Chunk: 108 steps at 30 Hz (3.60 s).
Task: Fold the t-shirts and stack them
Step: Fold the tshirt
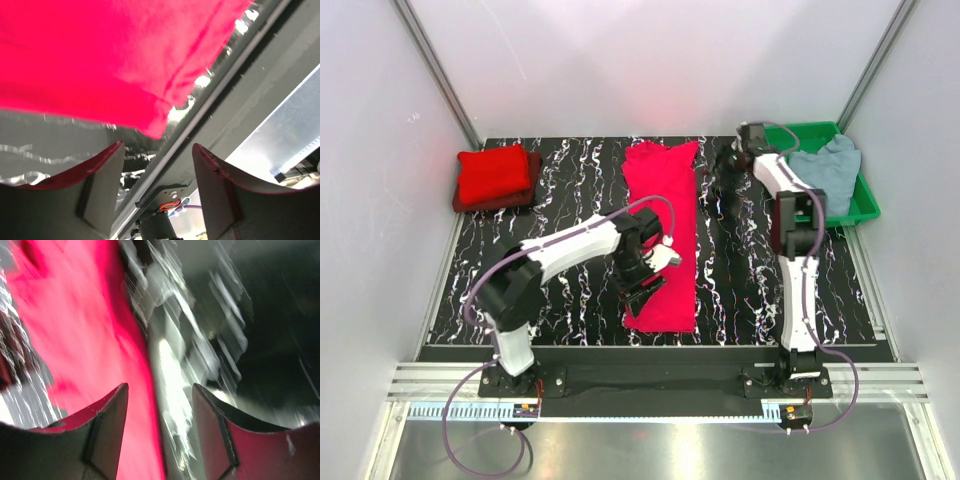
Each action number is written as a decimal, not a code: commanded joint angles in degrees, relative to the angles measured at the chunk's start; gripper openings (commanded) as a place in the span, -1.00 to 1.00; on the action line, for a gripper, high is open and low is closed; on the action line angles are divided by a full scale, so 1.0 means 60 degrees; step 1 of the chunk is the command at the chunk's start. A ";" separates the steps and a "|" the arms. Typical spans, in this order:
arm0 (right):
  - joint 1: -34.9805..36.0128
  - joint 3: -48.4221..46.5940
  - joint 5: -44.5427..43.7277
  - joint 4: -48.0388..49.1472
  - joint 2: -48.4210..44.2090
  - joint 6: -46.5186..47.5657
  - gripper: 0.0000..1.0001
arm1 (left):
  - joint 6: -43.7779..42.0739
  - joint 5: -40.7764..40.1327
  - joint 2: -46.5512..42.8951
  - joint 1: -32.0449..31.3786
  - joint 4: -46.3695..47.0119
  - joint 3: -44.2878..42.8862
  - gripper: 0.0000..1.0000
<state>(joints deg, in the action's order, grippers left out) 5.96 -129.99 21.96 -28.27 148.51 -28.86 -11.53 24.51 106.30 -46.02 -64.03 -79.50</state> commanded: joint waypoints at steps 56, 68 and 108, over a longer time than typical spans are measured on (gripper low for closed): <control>0.3489 1.5704 0.1936 0.0697 -1.0147 -0.3231 -0.22 | 0.4412 0.2155 -0.0652 0.1679 0.4197 0.3627 0.02; 0.3490 1.5602 0.2025 0.0889 -1.0234 -0.3115 -0.93 | 0.4353 0.2637 -0.0402 0.1679 0.4183 0.3568 -0.74; 0.1175 1.0769 0.0911 0.0434 -0.9255 -0.0244 -1.00 | 0.2683 0.2097 0.1530 0.3715 0.1692 -0.2466 -1.00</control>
<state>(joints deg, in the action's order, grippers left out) 13.39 -61.23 27.94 -29.32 91.22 -32.40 5.54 37.47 114.26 -24.23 -53.63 -90.78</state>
